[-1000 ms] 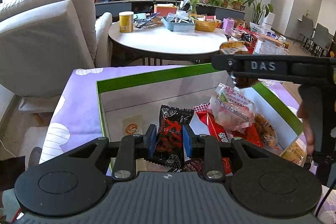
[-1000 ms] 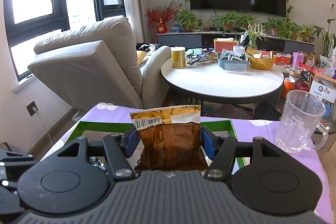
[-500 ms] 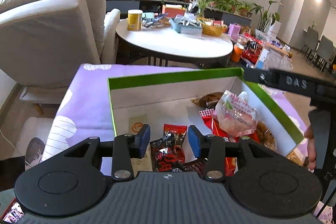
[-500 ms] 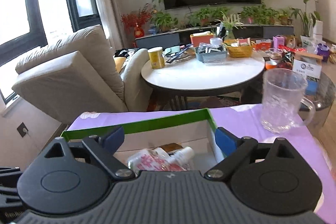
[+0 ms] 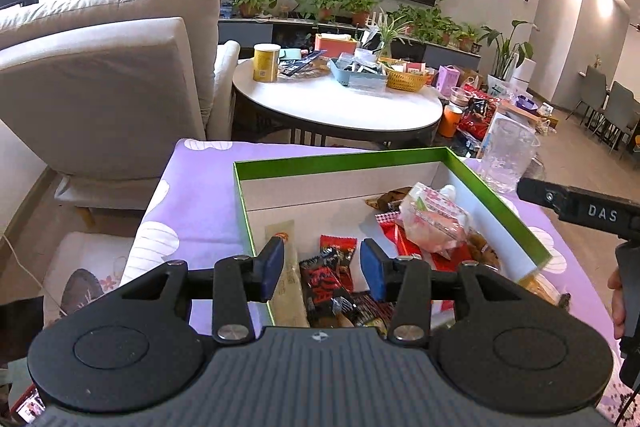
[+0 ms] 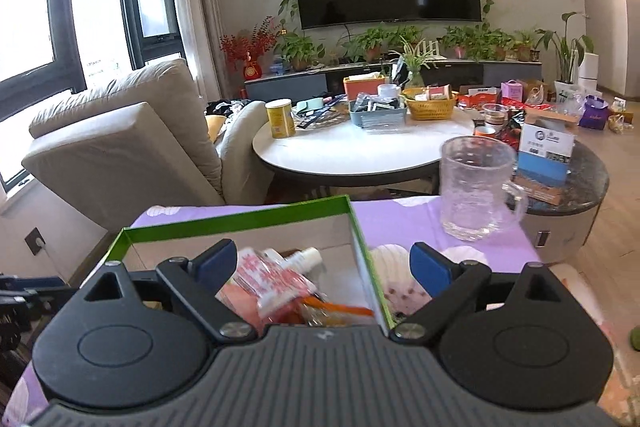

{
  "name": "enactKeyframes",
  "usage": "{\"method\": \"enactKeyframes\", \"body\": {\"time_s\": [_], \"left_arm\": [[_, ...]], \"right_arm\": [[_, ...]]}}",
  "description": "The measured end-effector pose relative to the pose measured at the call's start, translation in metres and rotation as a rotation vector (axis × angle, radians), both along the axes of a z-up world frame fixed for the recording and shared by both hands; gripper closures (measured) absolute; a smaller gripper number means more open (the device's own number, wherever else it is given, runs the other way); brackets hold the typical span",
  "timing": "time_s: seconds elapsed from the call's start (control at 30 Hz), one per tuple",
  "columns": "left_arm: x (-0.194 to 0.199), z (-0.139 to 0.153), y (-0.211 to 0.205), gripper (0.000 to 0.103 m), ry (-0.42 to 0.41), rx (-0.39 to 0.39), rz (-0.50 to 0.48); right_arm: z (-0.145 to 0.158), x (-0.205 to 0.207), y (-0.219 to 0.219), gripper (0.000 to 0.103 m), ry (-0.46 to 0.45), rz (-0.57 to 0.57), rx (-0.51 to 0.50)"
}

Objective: Organize snacks
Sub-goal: 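Grasp the dark dried-fruit pack with the right tool while the left tool grasps a white bag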

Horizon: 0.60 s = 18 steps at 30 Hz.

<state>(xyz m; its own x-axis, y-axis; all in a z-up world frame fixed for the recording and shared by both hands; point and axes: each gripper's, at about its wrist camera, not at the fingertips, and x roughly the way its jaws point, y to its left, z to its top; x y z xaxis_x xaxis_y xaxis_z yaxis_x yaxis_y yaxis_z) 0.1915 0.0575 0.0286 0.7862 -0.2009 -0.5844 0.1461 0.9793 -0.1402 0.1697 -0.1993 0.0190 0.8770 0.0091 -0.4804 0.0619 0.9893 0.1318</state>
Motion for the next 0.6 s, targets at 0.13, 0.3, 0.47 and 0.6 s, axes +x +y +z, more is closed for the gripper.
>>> {"method": "enactKeyframes", "body": {"time_s": [0.13,0.3,0.47,0.6], "left_arm": [[-0.011,0.003,-0.006,0.060,-0.006,-0.004,-0.026],[-0.023,0.002,-0.023,0.060,-0.008,0.003,-0.087],[-0.034,-0.005,-0.052,0.058,0.010,0.045,-0.203],[-0.038,-0.015,-0.082,0.058,0.040,0.082,-0.296]], "right_arm": [[-0.001,-0.014,-0.015,0.041,0.011,-0.050,-0.008],[-0.009,-0.029,-0.035,0.041,0.043,-0.117,0.011],[-0.023,-0.044,-0.046,0.041,0.085,-0.148,-0.002],[-0.034,-0.051,-0.057,0.041,0.122,-0.178,0.004]]}}
